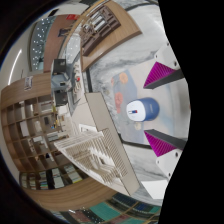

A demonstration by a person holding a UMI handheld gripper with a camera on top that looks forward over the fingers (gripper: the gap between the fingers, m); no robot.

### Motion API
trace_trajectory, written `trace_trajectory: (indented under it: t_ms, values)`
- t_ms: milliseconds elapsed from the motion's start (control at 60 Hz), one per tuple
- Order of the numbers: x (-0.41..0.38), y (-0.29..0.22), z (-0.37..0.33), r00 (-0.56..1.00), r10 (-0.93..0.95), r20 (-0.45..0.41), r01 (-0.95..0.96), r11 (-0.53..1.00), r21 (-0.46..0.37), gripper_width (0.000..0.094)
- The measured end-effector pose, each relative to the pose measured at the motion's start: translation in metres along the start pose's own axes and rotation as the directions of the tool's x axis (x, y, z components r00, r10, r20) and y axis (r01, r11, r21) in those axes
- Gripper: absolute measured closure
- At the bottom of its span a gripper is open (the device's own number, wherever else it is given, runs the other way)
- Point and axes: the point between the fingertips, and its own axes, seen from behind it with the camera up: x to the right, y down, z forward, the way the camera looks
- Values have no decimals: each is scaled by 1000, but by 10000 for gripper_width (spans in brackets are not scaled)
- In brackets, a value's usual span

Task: Arrange mouse

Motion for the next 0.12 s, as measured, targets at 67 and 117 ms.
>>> trace_trajectory:
  t_ms: [67, 117]
  values:
    - [7, 8, -37, 999, -3, 42, 1, 1000, 30, 106]
    - [18, 24, -65, 998, 13, 58, -15, 999, 31, 111]
